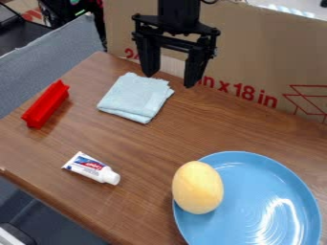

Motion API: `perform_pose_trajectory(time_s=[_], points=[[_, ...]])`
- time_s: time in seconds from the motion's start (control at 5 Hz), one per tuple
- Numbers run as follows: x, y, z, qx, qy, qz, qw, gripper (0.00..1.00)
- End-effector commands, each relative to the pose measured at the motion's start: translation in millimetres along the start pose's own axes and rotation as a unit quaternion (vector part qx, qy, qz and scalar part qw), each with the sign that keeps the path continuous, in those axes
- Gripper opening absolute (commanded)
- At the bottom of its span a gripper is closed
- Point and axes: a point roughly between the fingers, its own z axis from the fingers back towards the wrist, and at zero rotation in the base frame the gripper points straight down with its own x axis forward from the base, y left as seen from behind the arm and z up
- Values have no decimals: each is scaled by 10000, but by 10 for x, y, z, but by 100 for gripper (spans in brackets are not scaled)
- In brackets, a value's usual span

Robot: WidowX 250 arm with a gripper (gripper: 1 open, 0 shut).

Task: Move the yellow ball from the blue plate to the table

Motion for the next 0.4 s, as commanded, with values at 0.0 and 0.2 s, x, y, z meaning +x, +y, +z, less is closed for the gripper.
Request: perform_pose_trajectory(time_s=[0.0, 0.2], points=[[101, -39, -131, -31, 117, 5, 9999, 100], [121, -79, -217, -23, 216, -45, 9998, 100]])
